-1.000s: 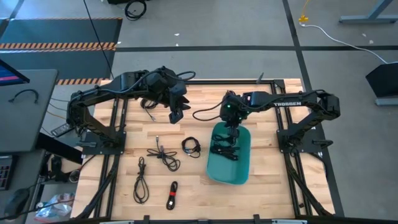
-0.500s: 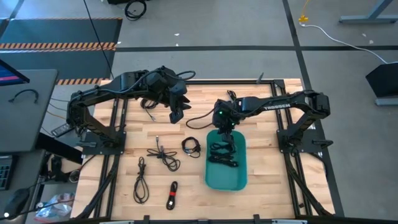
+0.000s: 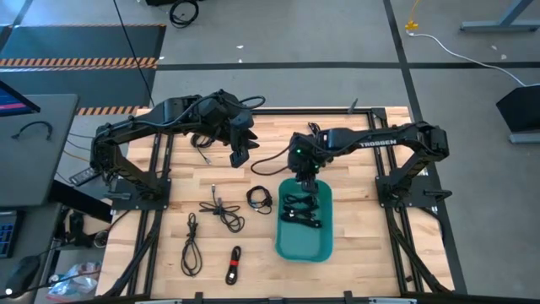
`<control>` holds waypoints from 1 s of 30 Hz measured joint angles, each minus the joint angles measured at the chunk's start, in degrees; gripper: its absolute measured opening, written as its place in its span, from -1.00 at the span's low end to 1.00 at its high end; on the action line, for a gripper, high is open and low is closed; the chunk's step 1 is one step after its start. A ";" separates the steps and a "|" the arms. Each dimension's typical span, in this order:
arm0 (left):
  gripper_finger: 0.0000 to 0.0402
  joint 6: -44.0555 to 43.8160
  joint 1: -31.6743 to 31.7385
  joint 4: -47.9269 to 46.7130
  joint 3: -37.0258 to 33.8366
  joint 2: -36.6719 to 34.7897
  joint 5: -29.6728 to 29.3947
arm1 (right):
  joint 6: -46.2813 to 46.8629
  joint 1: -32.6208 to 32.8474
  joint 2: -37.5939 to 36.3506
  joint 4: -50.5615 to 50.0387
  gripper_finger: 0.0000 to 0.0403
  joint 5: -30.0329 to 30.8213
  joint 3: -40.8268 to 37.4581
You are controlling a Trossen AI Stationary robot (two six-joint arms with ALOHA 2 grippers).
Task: Pick and place USB-C Cables
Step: Adjust the green bin, then put the black charger cable into the green bin
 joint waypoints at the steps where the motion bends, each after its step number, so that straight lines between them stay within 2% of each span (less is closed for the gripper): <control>1: -0.35 0.03 -0.02 -0.01 0.00 0.00 0.00 | 0.05 0.06 0.00 0.02 -0.68 0.02 0.00; 9: -0.35 0.07 0.00 -0.07 0.00 0.00 0.00 | 0.13 0.01 0.02 -1.53 -0.54 0.93 3.44; 11: -0.35 0.07 0.00 -0.14 0.00 0.00 0.00 | -1.39 -0.02 0.02 -4.07 -0.52 3.43 5.83; 14: -0.35 0.09 0.00 -0.46 0.00 0.00 0.00 | -3.45 -1.11 0.00 -7.87 -0.50 10.36 9.52; 17: -0.35 0.14 0.00 -0.71 0.00 0.00 0.00 | -2.85 -3.76 0.00 -11.51 -0.49 15.95 12.37; 23: -0.35 0.20 0.00 -0.74 0.00 0.00 -0.05 | 4.66 -11.33 -0.02 -15.14 -0.41 15.94 13.11; 30: -0.35 0.78 -0.02 -0.79 0.00 0.00 0.03 | 10.82 -16.83 0.24 -14.54 -0.19 19.03 11.32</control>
